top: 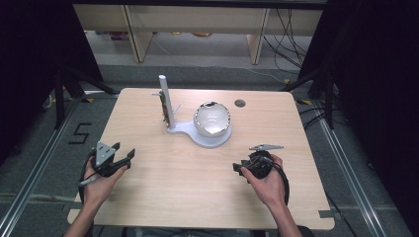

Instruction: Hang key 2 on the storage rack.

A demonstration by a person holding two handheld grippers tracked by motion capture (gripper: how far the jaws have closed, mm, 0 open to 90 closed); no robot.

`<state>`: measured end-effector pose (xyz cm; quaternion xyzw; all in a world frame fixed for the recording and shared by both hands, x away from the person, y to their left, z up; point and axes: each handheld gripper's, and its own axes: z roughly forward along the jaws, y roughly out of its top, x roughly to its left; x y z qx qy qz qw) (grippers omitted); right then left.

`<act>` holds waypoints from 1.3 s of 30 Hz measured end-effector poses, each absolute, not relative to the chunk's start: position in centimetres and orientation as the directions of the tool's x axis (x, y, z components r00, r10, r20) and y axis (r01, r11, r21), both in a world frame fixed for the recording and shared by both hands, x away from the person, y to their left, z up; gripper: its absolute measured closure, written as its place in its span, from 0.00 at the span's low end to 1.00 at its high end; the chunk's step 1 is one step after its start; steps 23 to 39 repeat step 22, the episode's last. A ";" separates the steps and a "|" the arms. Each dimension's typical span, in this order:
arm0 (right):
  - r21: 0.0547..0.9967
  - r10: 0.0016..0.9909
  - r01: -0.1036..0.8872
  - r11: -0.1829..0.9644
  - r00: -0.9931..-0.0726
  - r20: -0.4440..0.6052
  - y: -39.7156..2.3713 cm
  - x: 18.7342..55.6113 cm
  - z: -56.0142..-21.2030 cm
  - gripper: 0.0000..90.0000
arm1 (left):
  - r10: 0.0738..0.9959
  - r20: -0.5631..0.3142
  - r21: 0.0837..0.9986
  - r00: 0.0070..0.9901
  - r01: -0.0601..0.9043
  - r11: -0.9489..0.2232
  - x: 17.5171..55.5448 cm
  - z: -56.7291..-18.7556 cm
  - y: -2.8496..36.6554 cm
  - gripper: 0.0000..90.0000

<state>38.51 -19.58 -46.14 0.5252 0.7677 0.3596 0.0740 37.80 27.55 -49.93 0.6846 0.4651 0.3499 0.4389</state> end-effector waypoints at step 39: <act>0.635 0.847 0.750 0.185 -0.449 0.284 -19.4 38.4 -47.0 0.64 | 0.948 0.038 0.934 0.315 0.326 -0.145 35.8 -52.4 26.9 0.40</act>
